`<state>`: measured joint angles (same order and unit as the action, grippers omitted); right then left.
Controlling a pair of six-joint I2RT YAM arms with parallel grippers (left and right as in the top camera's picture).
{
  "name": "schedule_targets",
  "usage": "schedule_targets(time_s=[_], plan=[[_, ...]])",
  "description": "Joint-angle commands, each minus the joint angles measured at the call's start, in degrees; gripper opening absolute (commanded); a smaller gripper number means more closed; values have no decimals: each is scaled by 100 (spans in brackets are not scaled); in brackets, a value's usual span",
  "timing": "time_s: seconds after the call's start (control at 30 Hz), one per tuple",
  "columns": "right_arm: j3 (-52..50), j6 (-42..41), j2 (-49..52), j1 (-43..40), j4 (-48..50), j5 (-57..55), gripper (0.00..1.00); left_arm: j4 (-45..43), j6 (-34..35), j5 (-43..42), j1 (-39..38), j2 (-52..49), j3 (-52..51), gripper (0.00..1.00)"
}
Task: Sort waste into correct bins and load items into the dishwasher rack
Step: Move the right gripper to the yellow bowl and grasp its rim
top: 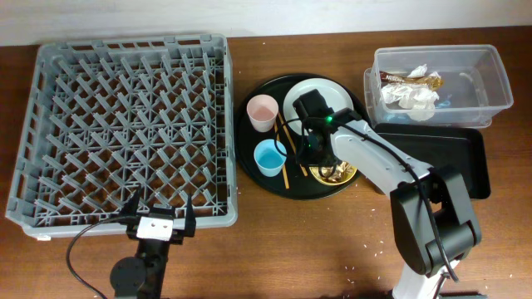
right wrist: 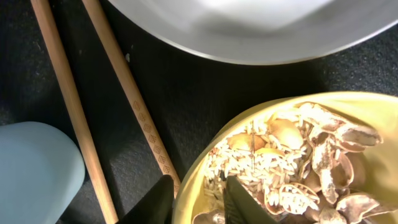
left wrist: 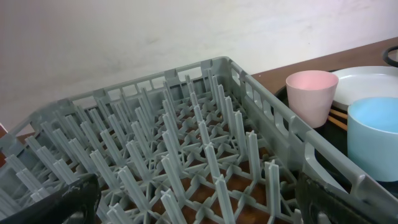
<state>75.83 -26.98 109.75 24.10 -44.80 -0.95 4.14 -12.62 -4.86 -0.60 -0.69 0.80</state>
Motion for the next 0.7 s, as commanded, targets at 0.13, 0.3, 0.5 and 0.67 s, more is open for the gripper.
schedule_targets(time_s=[0.13, 0.3, 0.5, 0.67], plan=[[-153, -98, 63, 188, 24, -192, 13, 22, 55, 20, 24, 28, -28, 100], [-153, -98, 63, 188, 22, -195, 4, 22, 55, 20, 24, 28, -28, 100], [-151, -96, 61, 186, -28, -190, 4, 20, 55, 20, 24, 28, -28, 100], [94, -96, -76, 173, -393, -186, 4, 22, 55, 20, 24, 28, -28, 100]])
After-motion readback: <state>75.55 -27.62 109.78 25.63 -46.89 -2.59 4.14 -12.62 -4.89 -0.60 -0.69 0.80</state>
